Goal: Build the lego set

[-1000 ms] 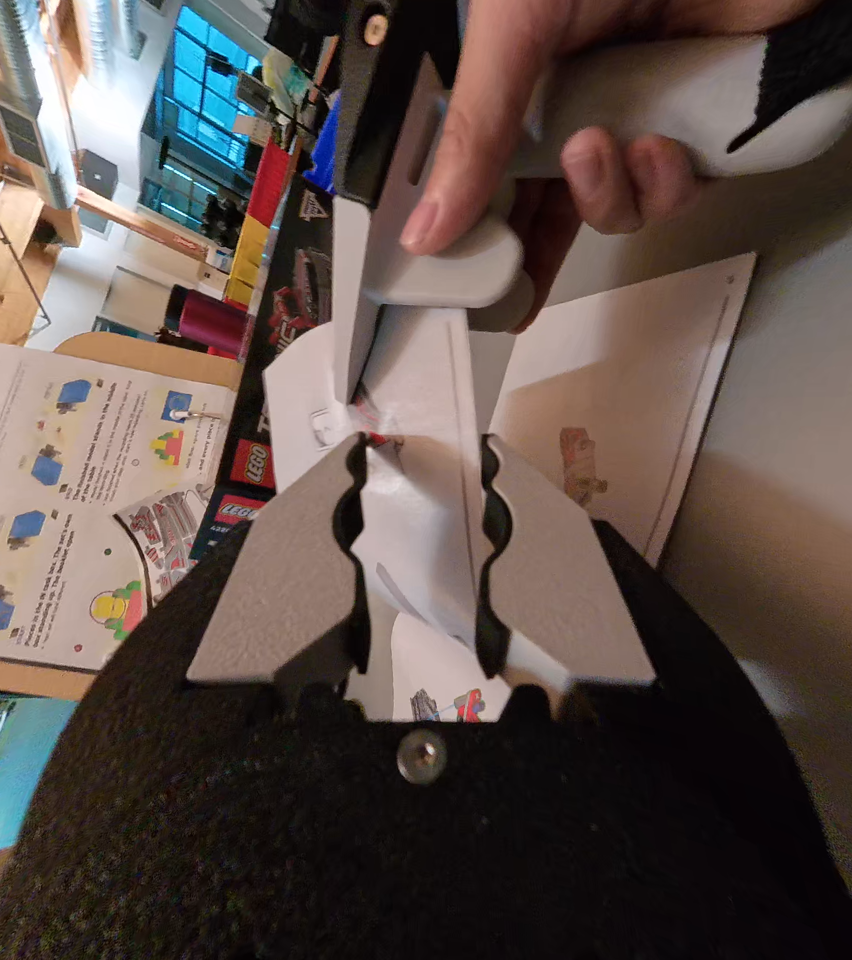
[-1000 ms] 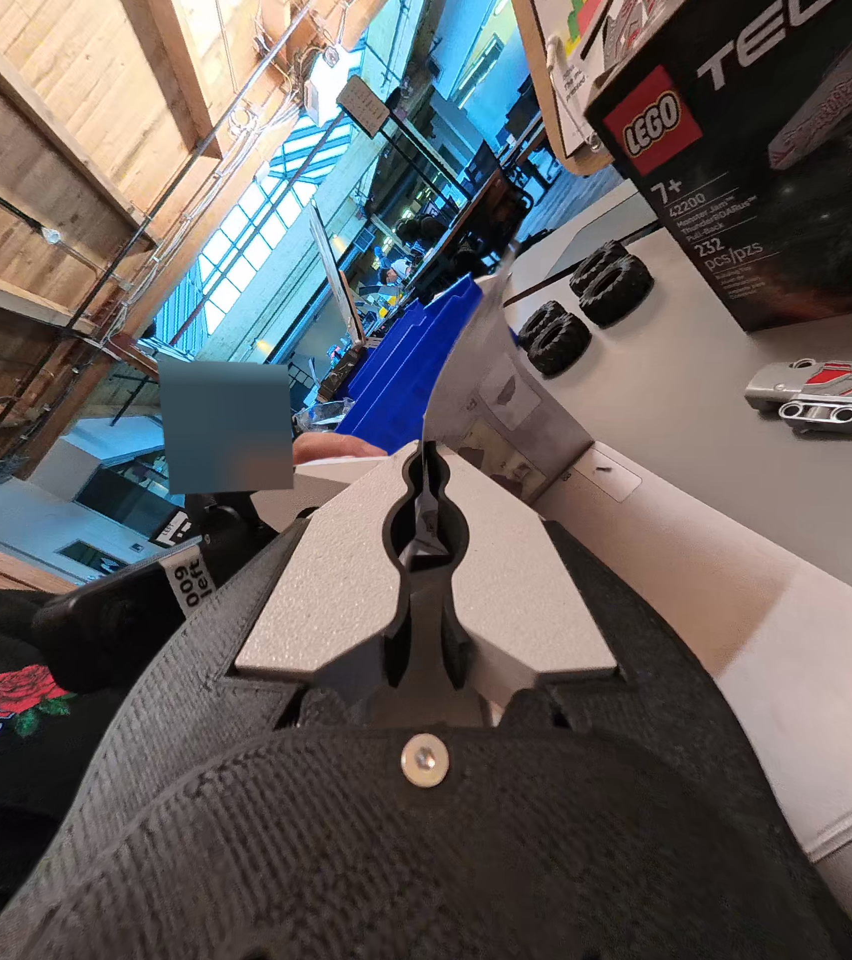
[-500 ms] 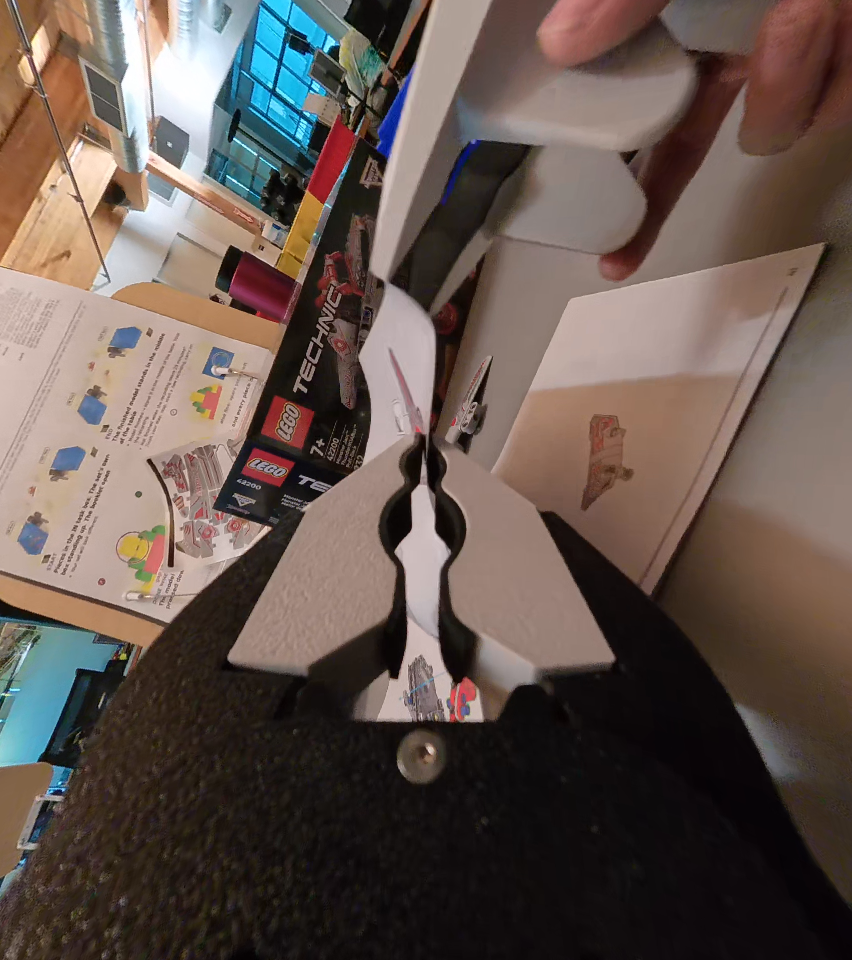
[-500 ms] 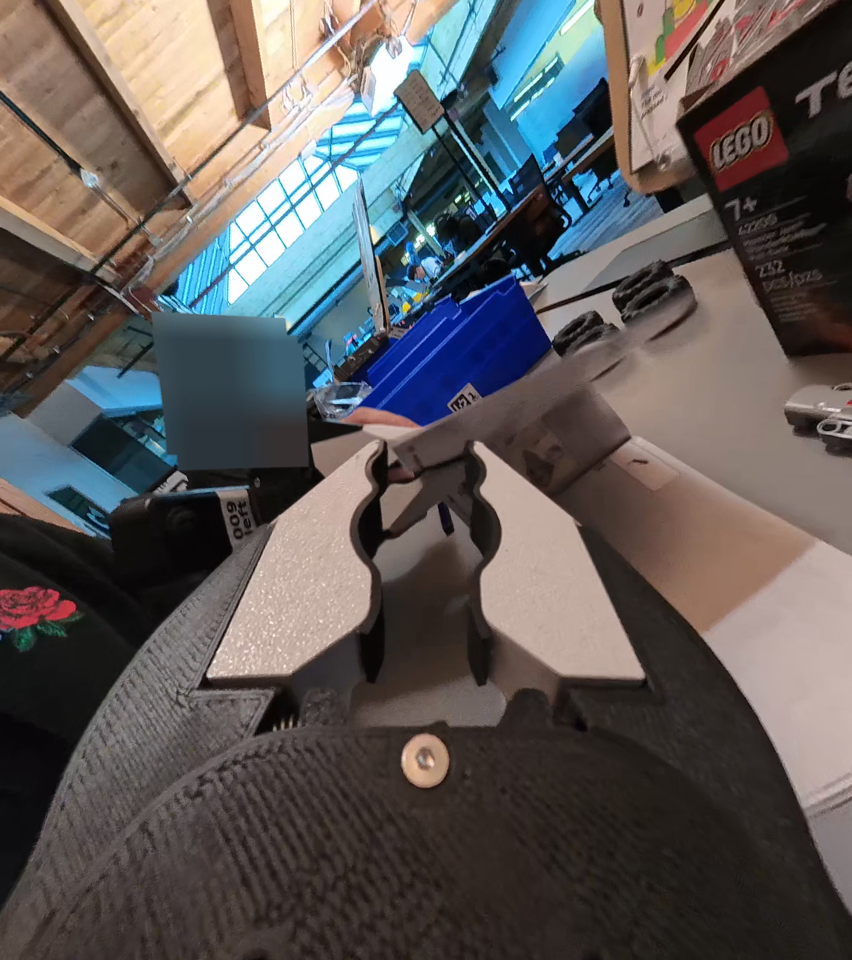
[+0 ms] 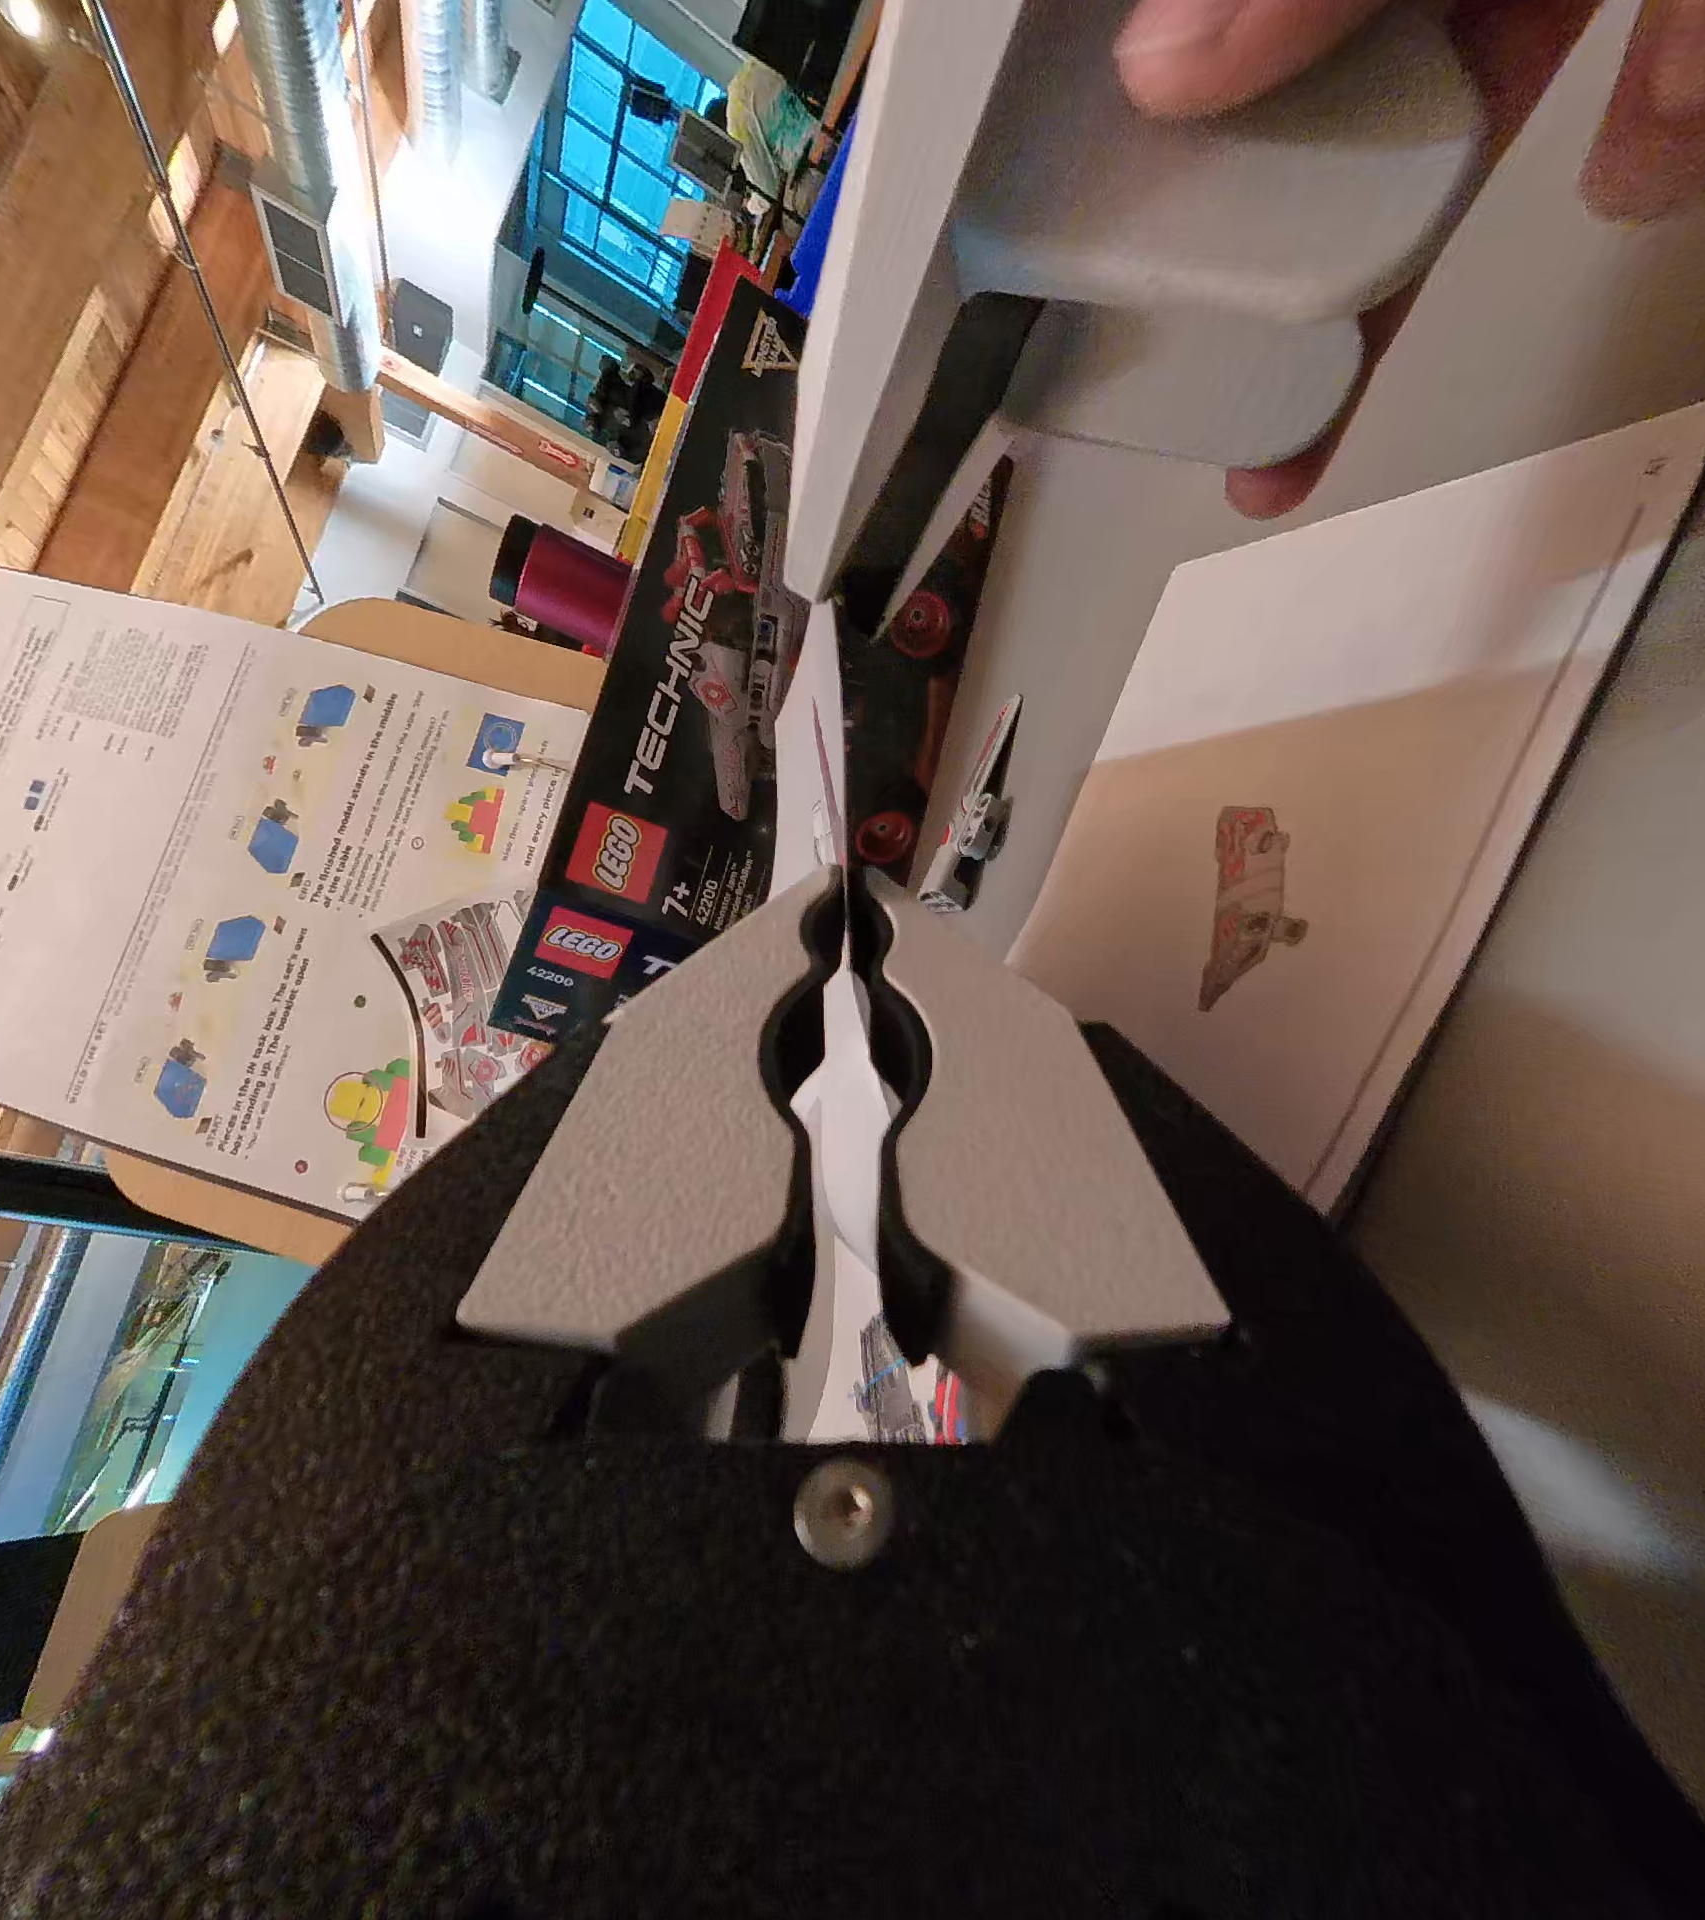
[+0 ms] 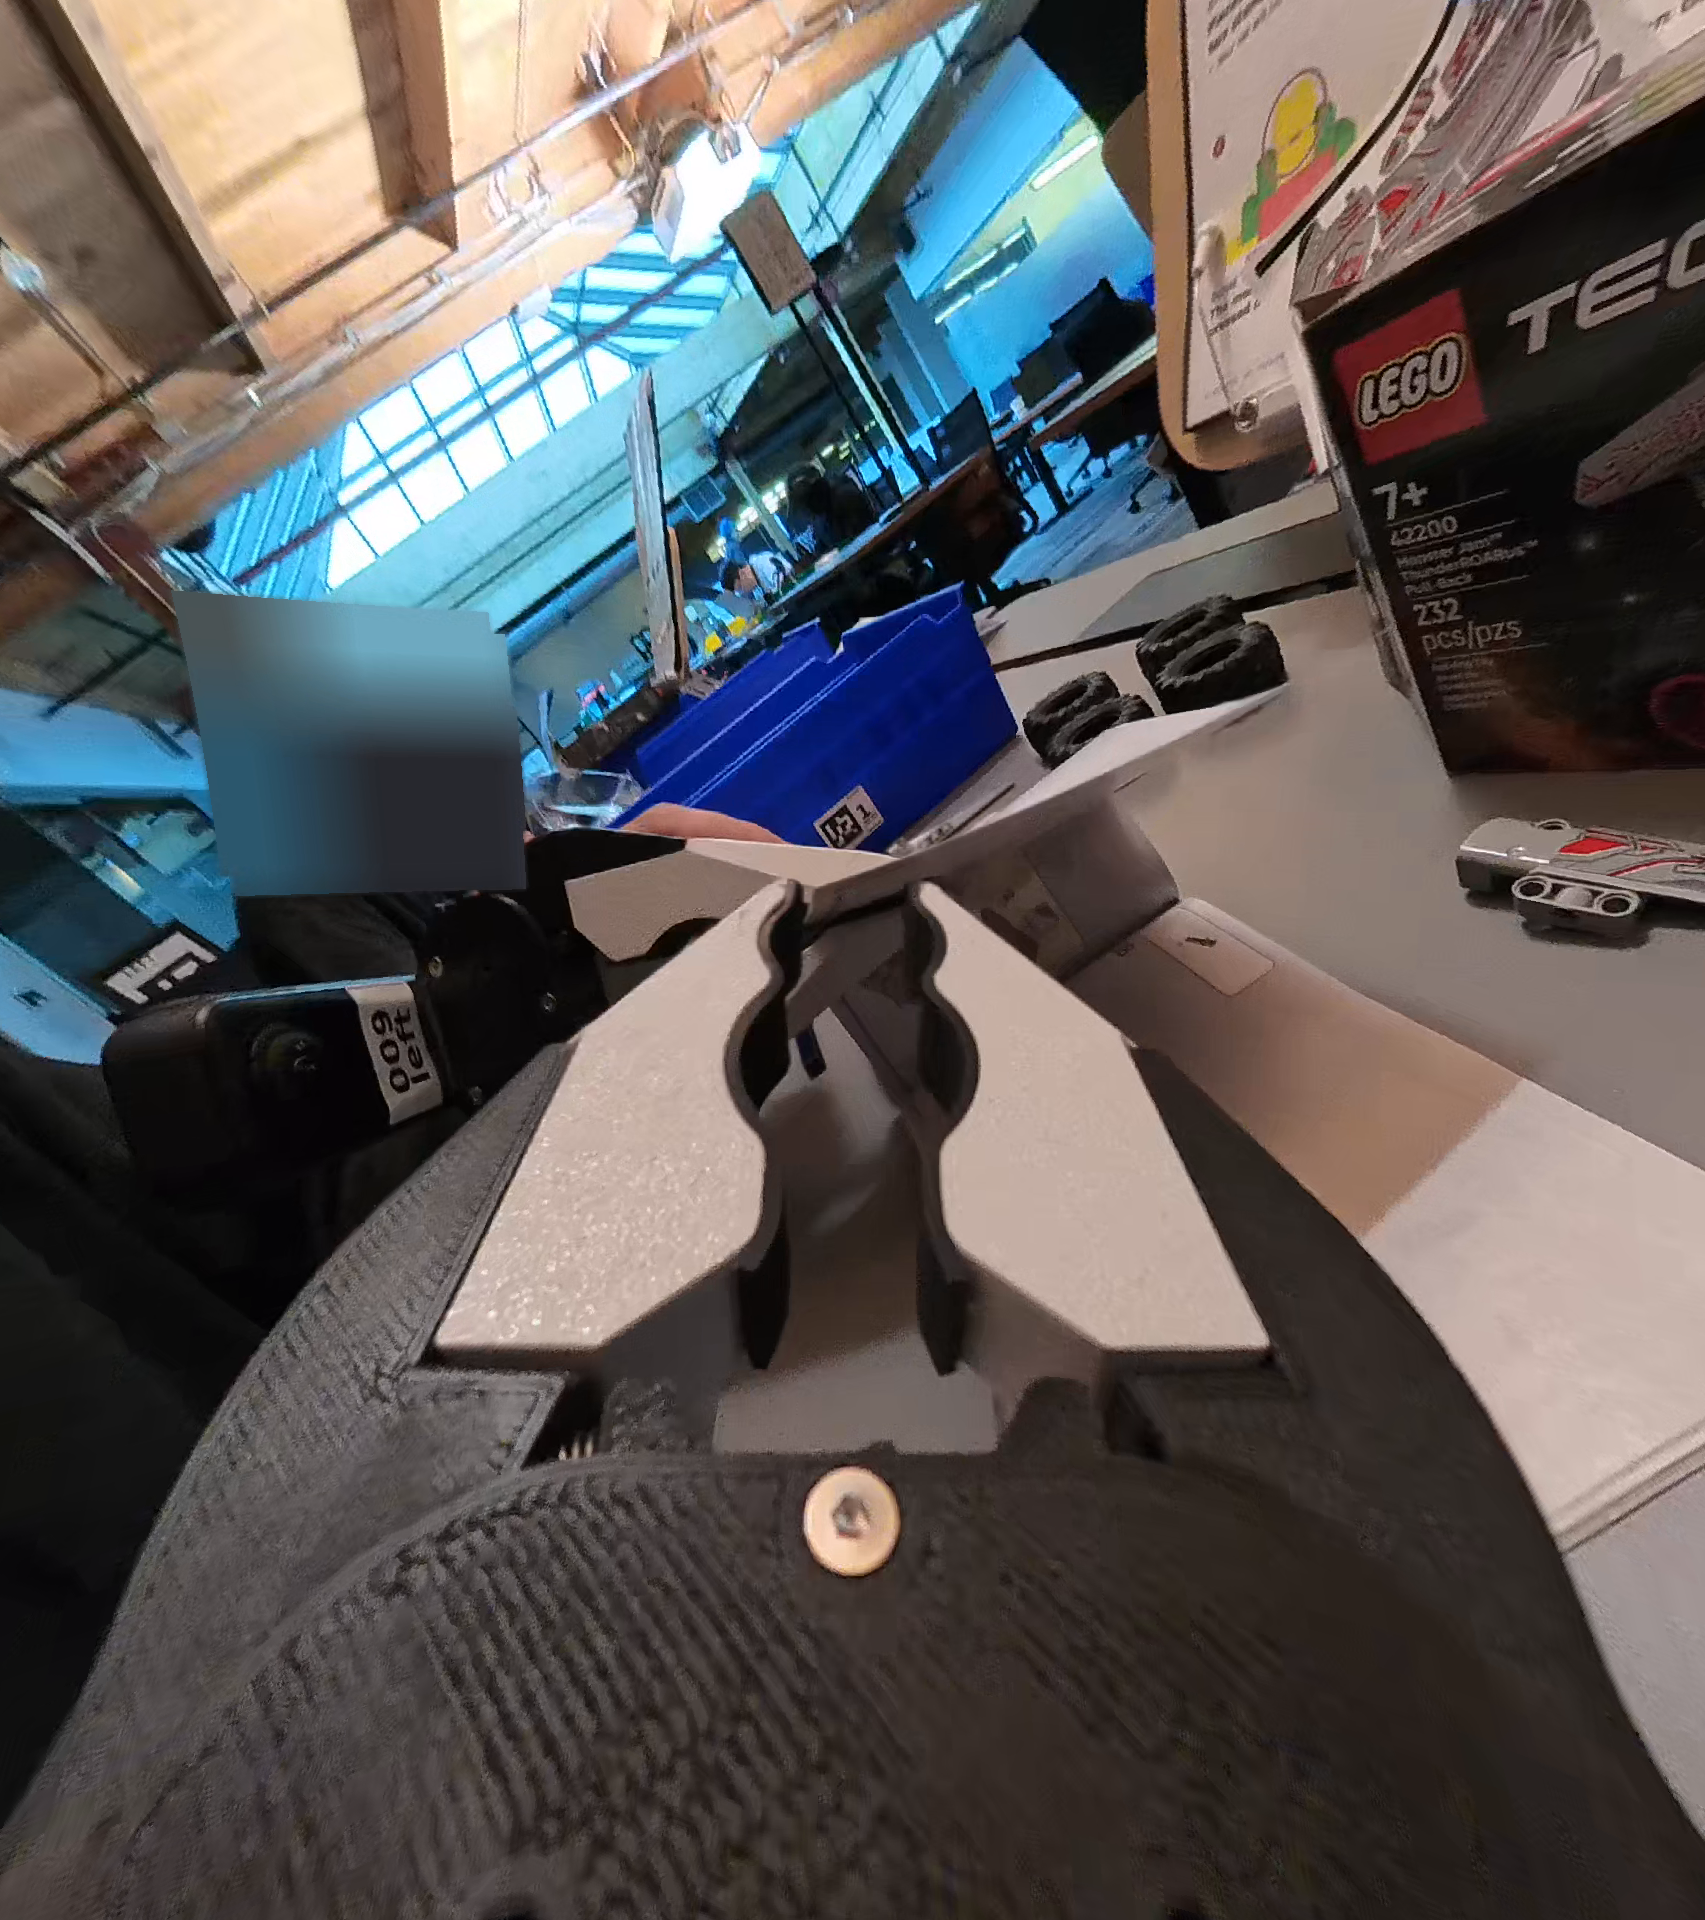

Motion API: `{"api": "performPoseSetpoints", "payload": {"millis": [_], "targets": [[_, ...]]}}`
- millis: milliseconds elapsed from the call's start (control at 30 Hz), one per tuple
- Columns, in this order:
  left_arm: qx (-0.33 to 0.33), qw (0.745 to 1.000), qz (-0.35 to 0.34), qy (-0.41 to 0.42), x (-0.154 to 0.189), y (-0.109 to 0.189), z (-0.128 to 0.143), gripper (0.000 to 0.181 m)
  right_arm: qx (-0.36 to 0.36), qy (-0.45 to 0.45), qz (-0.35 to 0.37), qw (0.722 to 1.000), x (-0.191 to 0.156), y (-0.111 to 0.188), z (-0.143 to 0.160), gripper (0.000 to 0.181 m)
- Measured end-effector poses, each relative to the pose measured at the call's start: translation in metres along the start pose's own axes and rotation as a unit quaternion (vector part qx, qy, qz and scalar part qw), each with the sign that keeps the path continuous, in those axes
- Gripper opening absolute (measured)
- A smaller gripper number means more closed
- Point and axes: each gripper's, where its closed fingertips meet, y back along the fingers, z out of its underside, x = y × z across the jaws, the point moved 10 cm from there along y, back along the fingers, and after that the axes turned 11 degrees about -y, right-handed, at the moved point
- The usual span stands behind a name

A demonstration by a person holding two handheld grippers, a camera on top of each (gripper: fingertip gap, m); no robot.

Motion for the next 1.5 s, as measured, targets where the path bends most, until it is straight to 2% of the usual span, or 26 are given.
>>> {"api": "performPoseSetpoints", "payload": {"millis": [33, 133, 333, 433, 667, 1067, 1367, 1500], "targets": [[0.0, 1.0, -0.001, 0.0, 0.0, 0.0, 0.0, 0.0, 0.004, -0.003, -0.001, 1.0, 0.001, 0.0, 0.0, 0.016], [0.0, 1.0, -0.003, 0.005, 0.0, 0.0, 0.001, 0.0, 0.003, -0.001, -0.016, 1.0, 0.001, -0.001, 0.003, 0.005], [0.005, 1.0, -0.007, 0.021, -0.002, 0.002, 0.004, 0.0, 0.013, -0.024, -0.029, 0.999, 0.001, 0.003, 0.003, 0.013], [0.007, 1.0, -0.013, 0.013, -0.002, 0.003, 0.004, 0.0, 0.028, -0.068, -0.016, 0.997, 0.006, 0.006, 0.001, 0.015], [0.005, 1.0, -0.027, -0.013, 0.0, 0.004, 0.002, 0.0, 0.055, -0.165, -0.054, 0.983, 0.009, 0.007, 0.002, 0.018], [0.006, 1.0, -0.026, -0.002, -0.001, 0.005, 0.001, 0.0, 0.045, -0.167, -0.037, 0.984, 0.014, 0.004, 0.004, 0.02], [0.01, 1.0, -0.025, 0.001, 0.0, 0.006, -0.001, 0.0, 0.038, -0.159, -0.036, 0.986, 0.014, 0.002, 0.006, 0.016], [0.007, 1.0, -0.022, -0.018, 0.002, 0.005, -0.001, 0.0, 0.022, -0.154, -0.019, 0.988, 0.013, 0.0, 0.006, 0.022]]}}
